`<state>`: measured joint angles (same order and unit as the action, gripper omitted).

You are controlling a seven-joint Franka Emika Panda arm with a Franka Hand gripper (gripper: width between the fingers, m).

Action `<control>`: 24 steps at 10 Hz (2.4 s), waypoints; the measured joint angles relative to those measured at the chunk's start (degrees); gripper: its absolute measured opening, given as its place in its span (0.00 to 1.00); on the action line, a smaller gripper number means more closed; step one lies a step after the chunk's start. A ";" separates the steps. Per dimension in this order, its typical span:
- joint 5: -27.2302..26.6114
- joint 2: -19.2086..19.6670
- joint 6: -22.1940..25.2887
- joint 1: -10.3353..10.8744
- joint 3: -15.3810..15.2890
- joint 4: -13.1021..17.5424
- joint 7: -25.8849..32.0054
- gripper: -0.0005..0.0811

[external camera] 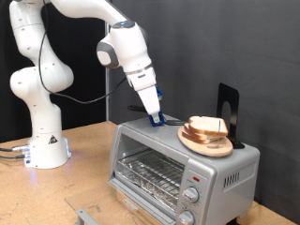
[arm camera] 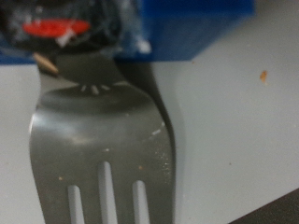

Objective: Make a piece of toast with the oven

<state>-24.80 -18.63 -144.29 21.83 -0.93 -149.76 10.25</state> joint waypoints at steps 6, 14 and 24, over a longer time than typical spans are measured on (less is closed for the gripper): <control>-0.71 0.33 -0.26 0.25 0.00 -0.03 0.00 0.57; -6.94 -5.41 8.34 0.42 1.60 2.16 2.41 0.58; -10.82 -16.47 2.84 -8.37 6.83 -7.76 0.42 0.58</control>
<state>-35.62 -35.10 -141.45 13.46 5.90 -157.52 10.67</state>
